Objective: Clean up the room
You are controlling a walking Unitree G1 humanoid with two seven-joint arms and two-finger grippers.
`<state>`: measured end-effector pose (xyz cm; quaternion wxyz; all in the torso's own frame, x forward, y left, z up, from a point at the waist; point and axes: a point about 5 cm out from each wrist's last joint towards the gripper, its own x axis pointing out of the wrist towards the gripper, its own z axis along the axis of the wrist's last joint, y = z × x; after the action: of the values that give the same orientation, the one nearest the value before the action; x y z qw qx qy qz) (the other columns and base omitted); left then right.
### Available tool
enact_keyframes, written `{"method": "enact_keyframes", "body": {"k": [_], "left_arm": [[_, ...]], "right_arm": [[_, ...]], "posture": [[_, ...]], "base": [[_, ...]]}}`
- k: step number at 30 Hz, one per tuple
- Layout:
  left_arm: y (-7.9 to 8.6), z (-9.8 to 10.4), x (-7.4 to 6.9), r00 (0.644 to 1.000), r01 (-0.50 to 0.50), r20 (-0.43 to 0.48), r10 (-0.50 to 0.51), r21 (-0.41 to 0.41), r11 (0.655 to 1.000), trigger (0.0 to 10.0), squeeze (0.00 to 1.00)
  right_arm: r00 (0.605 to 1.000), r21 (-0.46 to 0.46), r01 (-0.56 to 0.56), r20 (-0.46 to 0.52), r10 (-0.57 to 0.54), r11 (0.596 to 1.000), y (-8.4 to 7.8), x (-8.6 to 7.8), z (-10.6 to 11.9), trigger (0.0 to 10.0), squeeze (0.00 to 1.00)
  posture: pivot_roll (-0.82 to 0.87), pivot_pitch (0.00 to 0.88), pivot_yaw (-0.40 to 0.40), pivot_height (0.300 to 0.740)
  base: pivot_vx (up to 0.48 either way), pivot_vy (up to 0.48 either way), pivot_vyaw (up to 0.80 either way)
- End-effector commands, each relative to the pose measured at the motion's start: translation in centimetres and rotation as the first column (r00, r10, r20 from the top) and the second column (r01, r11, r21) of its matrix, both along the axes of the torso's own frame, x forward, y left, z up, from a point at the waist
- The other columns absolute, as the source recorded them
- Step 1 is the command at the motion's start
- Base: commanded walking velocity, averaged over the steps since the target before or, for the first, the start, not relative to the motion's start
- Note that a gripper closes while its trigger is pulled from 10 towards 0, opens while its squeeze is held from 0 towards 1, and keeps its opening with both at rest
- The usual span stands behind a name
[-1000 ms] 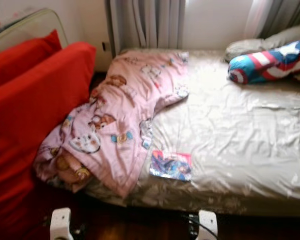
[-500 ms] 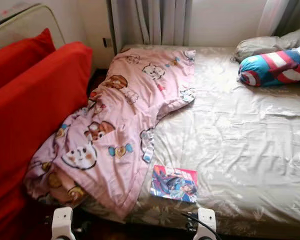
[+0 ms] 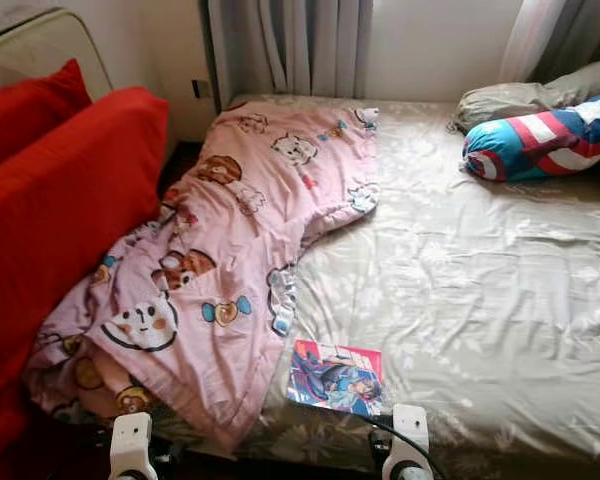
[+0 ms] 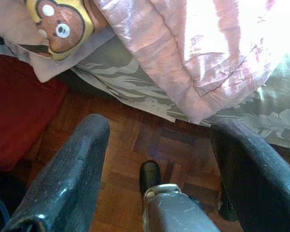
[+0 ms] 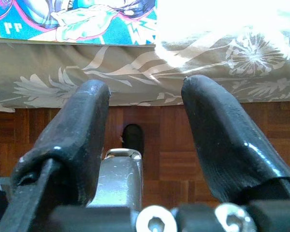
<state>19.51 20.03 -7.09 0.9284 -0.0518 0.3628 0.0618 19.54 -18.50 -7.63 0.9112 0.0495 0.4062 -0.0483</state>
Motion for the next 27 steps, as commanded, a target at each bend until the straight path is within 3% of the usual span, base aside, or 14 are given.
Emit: {"method": "enact_keyframes", "body": {"k": [1,17,27], "left_arm": [[-0.1,-0.2,-0.2,1.0,-0.007,-0.008,0.007,-0.009,1.0,10.0,0.0],[-0.1,0.0,-0.2,1.0,-0.009,0.015,0.01,-0.014,1.0,10.0,0.0],[-0.3,0.8,0.3,0.987,-0.004,0.159,0.013,-0.056,0.998,10.0,0.0]], "right_arm": [[1.0,-0.005,0.003,-0.007,-0.003,1.0,-0.1,-0.2,-0.1,10.0,0.0],[0.999,-0.006,-0.007,0.033,0.007,1.0,0.1,0.4,0.3,10.0,0.0],[0.951,-0.021,-0.051,0.304,0.055,0.998,-0.1,4.3,3.5,10.0,0.0]], "posture": [[-0.06,0.087,0.0,0.74],[-0.06,0.083,-0.003,0.74],[-0.07,0.065,-0.005,0.74]], "base": [[0.0,0.0,0.0],[0.06,0.0,0.0],[0.0,0.0,0.0]]}}
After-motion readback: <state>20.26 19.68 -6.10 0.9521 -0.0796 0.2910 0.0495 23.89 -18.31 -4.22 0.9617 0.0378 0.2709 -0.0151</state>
